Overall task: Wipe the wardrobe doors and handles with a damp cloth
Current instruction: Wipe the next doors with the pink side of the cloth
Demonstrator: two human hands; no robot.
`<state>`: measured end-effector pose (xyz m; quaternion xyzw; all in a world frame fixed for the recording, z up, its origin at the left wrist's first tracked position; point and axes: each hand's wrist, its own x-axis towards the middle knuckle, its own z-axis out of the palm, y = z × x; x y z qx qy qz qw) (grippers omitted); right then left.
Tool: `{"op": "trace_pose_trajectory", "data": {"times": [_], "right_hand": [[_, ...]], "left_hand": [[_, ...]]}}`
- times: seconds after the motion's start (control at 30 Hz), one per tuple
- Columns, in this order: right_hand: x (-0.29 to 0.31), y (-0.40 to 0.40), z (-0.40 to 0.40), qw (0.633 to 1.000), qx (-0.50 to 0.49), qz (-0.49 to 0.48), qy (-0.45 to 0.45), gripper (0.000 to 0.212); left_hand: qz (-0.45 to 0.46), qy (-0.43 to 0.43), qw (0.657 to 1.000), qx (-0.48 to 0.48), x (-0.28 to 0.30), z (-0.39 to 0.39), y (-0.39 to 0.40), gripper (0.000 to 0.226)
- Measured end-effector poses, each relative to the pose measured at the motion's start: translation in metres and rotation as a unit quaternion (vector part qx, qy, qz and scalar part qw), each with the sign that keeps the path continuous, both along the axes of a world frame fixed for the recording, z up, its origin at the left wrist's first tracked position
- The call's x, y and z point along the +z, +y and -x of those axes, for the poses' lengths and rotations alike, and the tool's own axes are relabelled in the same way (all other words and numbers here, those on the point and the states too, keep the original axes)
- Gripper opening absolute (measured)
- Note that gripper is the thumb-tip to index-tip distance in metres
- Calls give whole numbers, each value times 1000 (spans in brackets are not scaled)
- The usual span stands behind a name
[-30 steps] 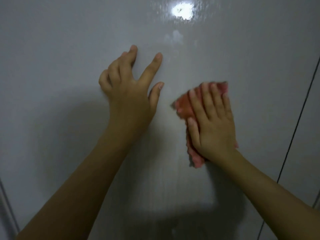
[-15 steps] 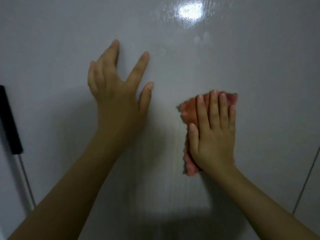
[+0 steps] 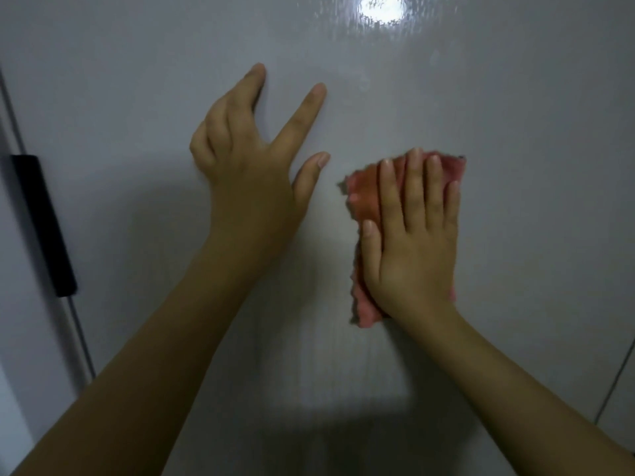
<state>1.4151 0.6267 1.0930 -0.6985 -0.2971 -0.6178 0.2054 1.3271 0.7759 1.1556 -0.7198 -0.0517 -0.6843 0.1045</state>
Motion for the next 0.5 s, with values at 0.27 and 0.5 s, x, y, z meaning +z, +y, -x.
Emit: {"op": "trace_pose_trajectory", "data": {"times": [0.27, 0.5], "right_hand": [[-42, -24, -11, 976, -1, 202, -83, 58], [-4, 54, 30, 999, 31, 44, -11, 59]], "left_hand": [[0, -7, 1000, -11, -4, 21, 27, 50], [26, -3, 1000, -10, -13, 43, 67, 50]]}}
